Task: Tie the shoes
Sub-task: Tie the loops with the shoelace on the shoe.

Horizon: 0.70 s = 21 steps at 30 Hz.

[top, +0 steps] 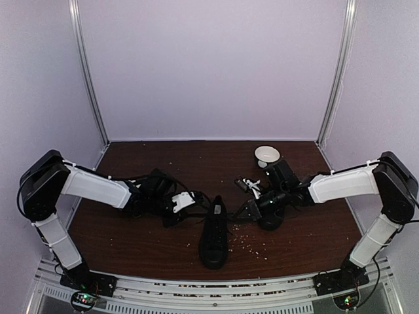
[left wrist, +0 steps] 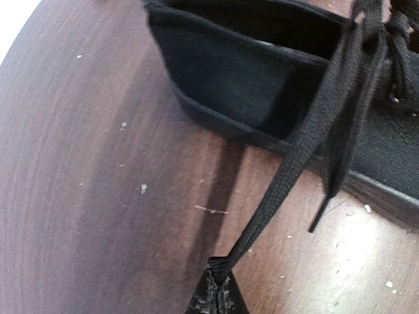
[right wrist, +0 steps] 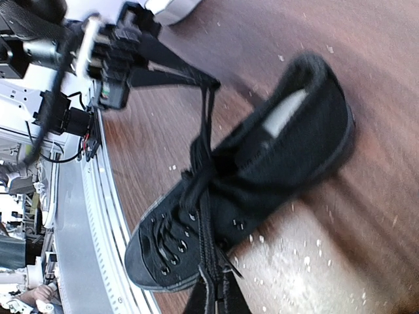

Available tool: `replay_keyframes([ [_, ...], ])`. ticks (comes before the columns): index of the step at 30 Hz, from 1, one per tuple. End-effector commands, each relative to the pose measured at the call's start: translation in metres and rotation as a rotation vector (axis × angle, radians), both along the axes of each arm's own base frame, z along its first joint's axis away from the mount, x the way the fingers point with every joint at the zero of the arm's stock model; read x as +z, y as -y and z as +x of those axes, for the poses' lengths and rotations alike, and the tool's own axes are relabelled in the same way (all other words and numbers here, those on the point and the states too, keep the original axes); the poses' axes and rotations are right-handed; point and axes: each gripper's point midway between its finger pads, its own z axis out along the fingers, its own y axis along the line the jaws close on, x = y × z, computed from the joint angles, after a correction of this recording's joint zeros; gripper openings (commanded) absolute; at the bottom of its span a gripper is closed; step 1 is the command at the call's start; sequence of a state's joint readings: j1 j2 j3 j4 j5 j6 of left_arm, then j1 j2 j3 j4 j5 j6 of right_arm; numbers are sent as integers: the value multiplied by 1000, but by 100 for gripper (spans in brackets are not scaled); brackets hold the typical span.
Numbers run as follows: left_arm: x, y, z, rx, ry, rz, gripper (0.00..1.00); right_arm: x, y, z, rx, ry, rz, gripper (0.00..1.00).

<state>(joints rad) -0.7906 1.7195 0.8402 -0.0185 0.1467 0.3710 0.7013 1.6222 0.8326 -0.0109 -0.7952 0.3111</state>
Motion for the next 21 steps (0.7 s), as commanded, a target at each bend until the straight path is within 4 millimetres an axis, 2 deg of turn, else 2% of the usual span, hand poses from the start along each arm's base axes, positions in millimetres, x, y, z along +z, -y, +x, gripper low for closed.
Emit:
replay_keyframes([
  [1,12,-13,17,93,40,0,0,-3,7,-7,-27,-13,-3,0],
  [8,8,-19,20,121,22,12,0,-17,14,-12,-31,-29,-32,0],
  [14,8,-24,24,156,10,3,0,-38,22,-18,-37,-67,-68,0],
  [21,6,-27,23,171,-10,-7,0,-56,30,-17,-53,-95,-97,0],
])
